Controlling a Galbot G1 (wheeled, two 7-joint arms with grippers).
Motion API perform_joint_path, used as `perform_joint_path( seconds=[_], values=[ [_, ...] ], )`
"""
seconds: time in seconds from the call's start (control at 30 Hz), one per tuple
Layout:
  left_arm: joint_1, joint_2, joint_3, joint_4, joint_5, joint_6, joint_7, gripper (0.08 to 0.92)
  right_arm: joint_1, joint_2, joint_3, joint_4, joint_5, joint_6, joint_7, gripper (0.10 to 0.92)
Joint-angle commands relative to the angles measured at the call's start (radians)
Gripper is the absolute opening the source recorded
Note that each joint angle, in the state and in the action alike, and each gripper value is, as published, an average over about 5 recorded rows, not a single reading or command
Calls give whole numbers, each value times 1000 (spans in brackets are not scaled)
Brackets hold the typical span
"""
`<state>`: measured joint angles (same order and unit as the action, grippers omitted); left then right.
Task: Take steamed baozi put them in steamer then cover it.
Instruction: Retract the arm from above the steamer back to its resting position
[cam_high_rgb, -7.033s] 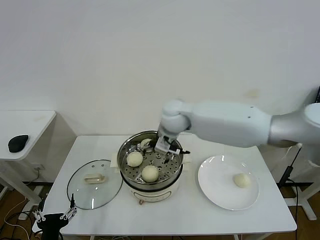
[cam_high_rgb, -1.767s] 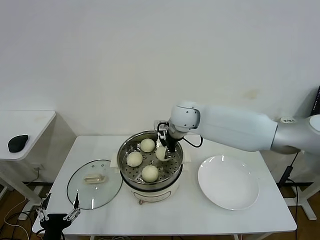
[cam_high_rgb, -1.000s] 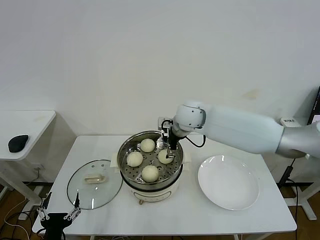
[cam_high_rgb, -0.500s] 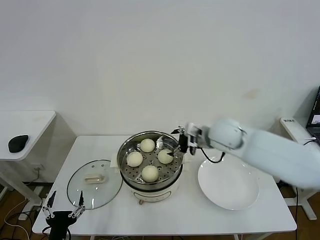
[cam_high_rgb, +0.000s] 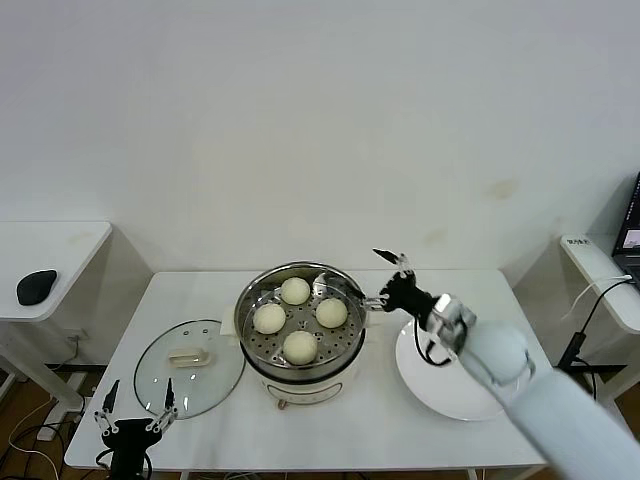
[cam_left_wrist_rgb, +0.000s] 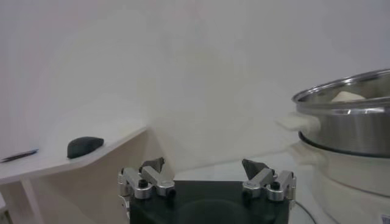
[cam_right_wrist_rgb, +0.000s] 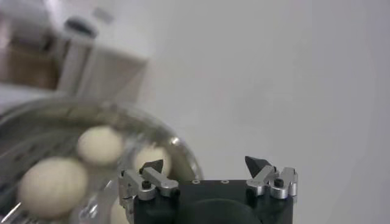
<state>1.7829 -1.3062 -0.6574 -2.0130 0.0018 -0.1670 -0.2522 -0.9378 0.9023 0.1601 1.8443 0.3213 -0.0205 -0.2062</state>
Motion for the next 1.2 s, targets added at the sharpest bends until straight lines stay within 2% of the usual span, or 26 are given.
perform_joint_path(
  seconds=[0.03, 0.2, 0.33, 0.43, 0.73, 1.2],
  values=[
    [-16, 16, -1, 47, 196, 30, 22, 823, -552, 403, 573, 12, -113, 287, -53, 823],
    [-25, 44, -50, 67, 500, 79, 51, 823, -635, 479, 629, 33, -86, 235, -82, 823],
    [-24, 32, -148, 89, 960, -8, 36, 823, -659, 487, 676, 49, -87, 197, -52, 823],
    [-28, 38, -193, 103, 1170, -39, 65, 823, -672, 487, 711, 63, -73, 192, -26, 823],
    [-166, 143, -119, 221, 1348, -25, 102, 823, -679, 501, 743, 63, -79, 199, 1, 823],
    [-373, 182, 2, 417, 1297, 4, 131, 823, -729, 547, 793, 74, -120, 212, 1, 823]
  ],
)
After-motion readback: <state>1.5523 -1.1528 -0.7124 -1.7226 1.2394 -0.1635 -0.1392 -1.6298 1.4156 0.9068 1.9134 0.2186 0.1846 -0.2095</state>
